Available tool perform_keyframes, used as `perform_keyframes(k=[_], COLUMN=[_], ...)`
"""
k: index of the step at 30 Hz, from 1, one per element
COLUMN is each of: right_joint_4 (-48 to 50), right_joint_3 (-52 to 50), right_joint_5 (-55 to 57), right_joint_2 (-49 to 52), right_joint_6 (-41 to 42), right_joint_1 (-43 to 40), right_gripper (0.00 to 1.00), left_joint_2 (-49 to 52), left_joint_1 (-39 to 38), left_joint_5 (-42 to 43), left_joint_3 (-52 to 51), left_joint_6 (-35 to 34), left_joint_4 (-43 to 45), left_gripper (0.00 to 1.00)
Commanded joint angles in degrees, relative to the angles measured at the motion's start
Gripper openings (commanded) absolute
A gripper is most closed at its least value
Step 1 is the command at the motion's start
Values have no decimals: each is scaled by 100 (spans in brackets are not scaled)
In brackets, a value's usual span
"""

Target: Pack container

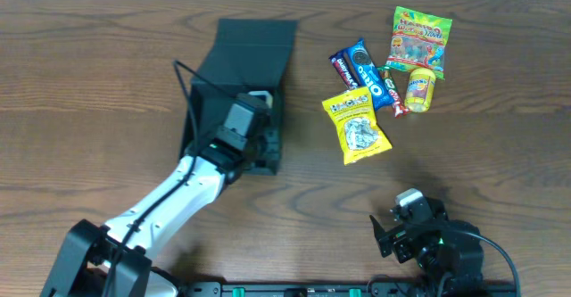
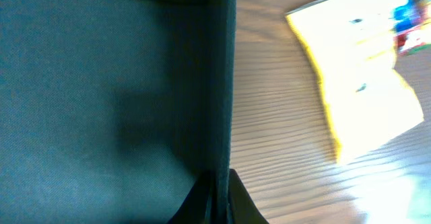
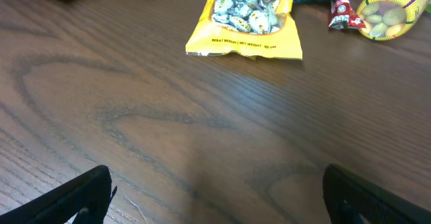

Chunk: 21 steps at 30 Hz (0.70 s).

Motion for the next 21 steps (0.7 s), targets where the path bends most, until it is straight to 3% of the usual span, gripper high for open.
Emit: perform_keyframes(k=[1,15,16,17,18,21], right_joint_4=[7,7,7,7,7,7], right_joint_3=[-20,-20,-20,-20,-20,-20], right_joint_5=[-7,-7,-7,-7,-7,-7], right_joint_2=[-37,-37,-37,-37,-37,-37], right_joint_6=[-81,-81,-81,-81,-81,-81], right_joint_1=[-37,-37,-37,-37,-37,-37], right_gripper=[99,99,99,99,99,99], left_joint_2=[173,1722,1722,1720,1720,1674], left_joint_1=[-269,-793,-793,-793,-793,-793], left_joint_5=[-308,-195,-192,-190,-181,2], left_joint_3=[468,1718,1725,1731,1738,1746], left_joint_6=[-798,-1207,-1209,-1204,-1202,-1075], left_joint_4=[85,-63,-63,-63,-63,-63], left_gripper=[5,6,11,48,73,71])
